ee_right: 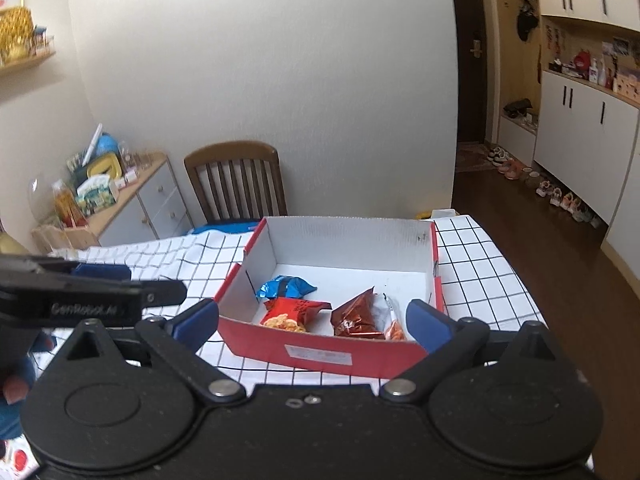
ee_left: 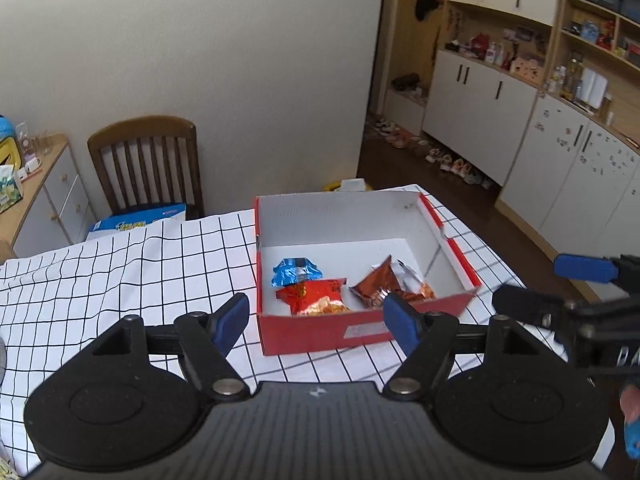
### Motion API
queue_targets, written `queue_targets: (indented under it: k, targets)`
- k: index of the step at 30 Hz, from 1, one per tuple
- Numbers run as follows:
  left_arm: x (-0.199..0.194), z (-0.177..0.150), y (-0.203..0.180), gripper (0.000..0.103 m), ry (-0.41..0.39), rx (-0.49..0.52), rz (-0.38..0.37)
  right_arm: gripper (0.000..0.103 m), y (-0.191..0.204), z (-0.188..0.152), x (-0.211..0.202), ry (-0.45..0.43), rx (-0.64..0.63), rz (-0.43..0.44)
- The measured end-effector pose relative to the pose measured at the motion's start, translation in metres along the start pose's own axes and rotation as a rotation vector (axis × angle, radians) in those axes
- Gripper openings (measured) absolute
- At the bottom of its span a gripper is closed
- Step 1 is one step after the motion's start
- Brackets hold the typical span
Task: Organize snacks
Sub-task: 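Withdraw both tools up from the red box, then move both tools back down toward the snacks on the tablecloth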
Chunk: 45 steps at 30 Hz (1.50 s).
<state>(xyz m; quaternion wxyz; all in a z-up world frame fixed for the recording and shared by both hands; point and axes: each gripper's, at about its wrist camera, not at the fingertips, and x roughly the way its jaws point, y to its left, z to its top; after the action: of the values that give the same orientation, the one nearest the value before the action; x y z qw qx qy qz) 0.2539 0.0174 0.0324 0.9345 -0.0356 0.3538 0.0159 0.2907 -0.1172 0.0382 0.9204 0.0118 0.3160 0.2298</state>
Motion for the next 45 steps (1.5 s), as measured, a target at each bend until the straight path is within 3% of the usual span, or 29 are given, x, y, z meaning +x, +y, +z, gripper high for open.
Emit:
queue_targets:
  k: [6, 18, 26, 34, 45]
  targets:
    - [-0.022, -0.025, 0.000, 0.084, -0.042, 0.013, -0.001, 0.103, 0.001, -0.018, -0.023, -0.036, 0.022, -0.011]
    - [-0.039, -0.075, 0.010, 0.084, -0.033, -0.005, 0.007, 0.103, 0.004, -0.070, -0.051, -0.052, 0.008, -0.018]
    - [-0.031, -0.110, 0.011, 0.084, 0.025, -0.025, -0.010, 0.103, 0.004, -0.114, -0.049, 0.017, 0.016, -0.029]
    - [-0.003, -0.146, 0.001, 0.084, 0.139, -0.014, -0.060, 0.102, 0.000, -0.148, -0.040, 0.074, 0.010, -0.041]
    - [0.023, -0.181, -0.020, 0.084, 0.199, 0.100, -0.078, 0.081, -0.018, -0.185, -0.008, 0.220, 0.028, -0.068]
